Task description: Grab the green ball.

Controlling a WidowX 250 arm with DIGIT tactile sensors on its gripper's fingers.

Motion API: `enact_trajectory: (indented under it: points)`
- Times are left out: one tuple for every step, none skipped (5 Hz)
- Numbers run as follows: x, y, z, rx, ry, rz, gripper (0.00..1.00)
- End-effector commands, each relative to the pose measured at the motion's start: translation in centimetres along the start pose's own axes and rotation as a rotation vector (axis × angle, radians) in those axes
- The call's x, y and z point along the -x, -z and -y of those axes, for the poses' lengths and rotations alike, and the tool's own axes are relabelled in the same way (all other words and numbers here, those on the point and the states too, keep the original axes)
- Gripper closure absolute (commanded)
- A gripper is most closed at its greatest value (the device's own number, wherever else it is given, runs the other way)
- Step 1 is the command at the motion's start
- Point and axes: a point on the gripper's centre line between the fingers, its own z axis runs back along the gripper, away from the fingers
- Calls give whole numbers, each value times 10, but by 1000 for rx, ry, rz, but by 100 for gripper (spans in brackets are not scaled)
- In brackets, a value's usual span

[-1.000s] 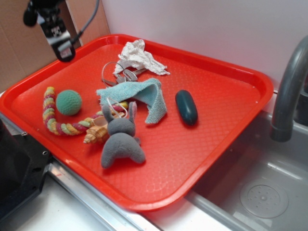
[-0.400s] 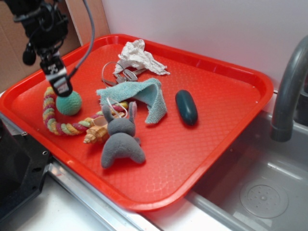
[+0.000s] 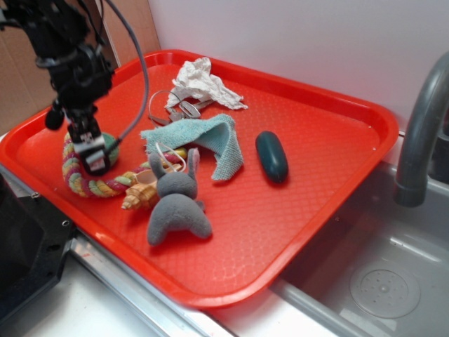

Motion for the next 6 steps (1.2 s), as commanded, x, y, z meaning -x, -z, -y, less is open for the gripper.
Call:
enact_trajectory:
  points:
    - [-17, -1, 2, -15, -12, 29, 100]
    - [-31, -53, -5, -42, -143, 102, 100]
    - [-38, -103, -9, -123, -391, 98, 100]
    - [-47, -153, 5, -155, -597, 86, 100]
    - [-39, -203, 18, -112, -671, 130, 100]
    - [-31, -218, 9, -94, -712, 170, 100]
